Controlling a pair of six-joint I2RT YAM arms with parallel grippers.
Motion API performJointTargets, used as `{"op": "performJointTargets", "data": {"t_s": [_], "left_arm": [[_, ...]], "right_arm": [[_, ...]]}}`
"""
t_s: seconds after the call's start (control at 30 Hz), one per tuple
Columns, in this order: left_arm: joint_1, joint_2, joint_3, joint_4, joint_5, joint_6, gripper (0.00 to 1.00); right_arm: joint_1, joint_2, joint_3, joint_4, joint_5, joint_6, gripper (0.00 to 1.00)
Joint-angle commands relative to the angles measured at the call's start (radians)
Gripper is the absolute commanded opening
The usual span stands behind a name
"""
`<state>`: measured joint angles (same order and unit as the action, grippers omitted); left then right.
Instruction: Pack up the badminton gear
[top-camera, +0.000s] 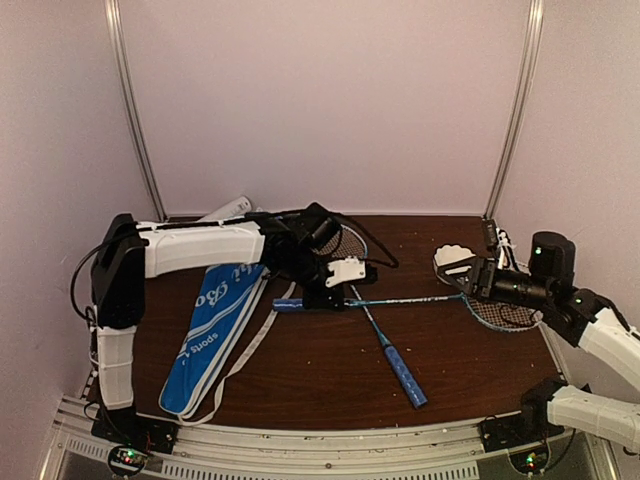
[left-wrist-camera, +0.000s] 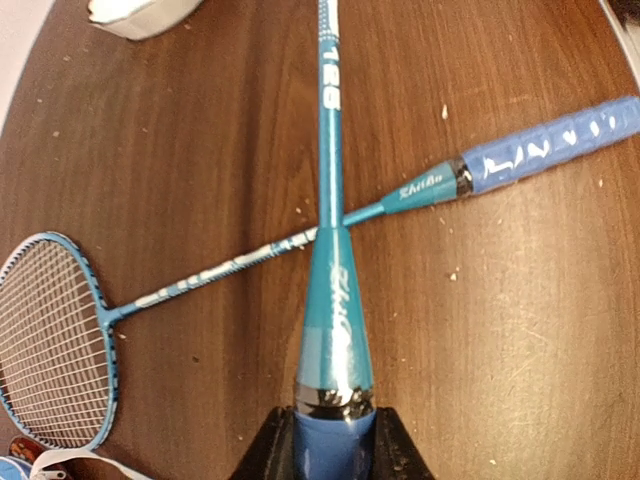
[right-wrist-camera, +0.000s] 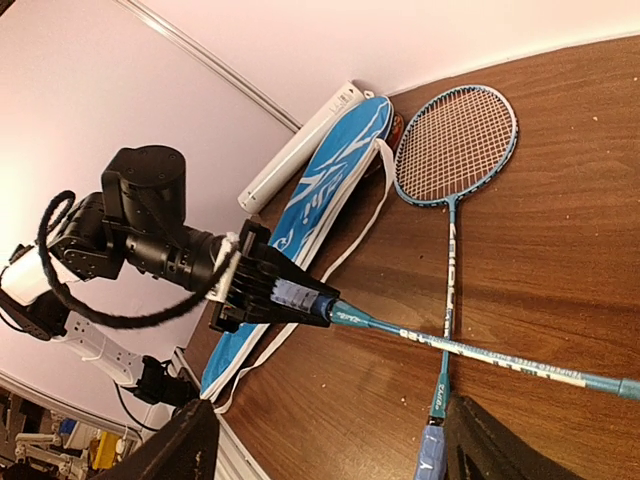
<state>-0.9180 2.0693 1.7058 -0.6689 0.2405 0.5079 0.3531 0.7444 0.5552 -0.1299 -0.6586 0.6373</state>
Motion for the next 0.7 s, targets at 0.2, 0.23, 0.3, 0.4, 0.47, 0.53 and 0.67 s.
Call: {"op": "performJointTargets", "data": {"t_s": [0.2,0.23,0.3,0.4,0.47,0.53,0.67], "left_arm": [[0.001,-0.244,-0.171,0.377,-0.129,-0.339,0.00],[0.001,-0.263,-0.194,0.418,-0.167,-0.397,0.00],[0.001,-0.306,-0.244,0.502,-0.215,-0.515,0.00],[-0.007,-0.355,-0.316,0.609,-0.269,-0.671,0.00],[-0.030,-0.370,-0.323,0.617,-0.347,-0.726,0.00],[-0.068,-0.377,-0.315,0.610,-0.432,-0.765,0.00],[-0.134,-0.382,-0.298,0.589,-0.593,-0.862,0.00]], "right_arm": [[0.061,-0.100,0.002,0.054,0.113,0.048,0.76],[0.074,-0.105,0.001,0.062,0.159,0.060,0.75],[0.093,-0.113,-0.013,0.110,0.249,0.092,0.74],[0.122,-0.106,-0.038,0.216,0.368,0.135,0.72],[0.140,-0.057,-0.030,0.275,0.420,0.140,0.70],[0.150,0.017,0.016,0.309,0.432,0.132,0.67],[0.179,0.158,0.102,0.368,0.448,0.133,0.64]]}}
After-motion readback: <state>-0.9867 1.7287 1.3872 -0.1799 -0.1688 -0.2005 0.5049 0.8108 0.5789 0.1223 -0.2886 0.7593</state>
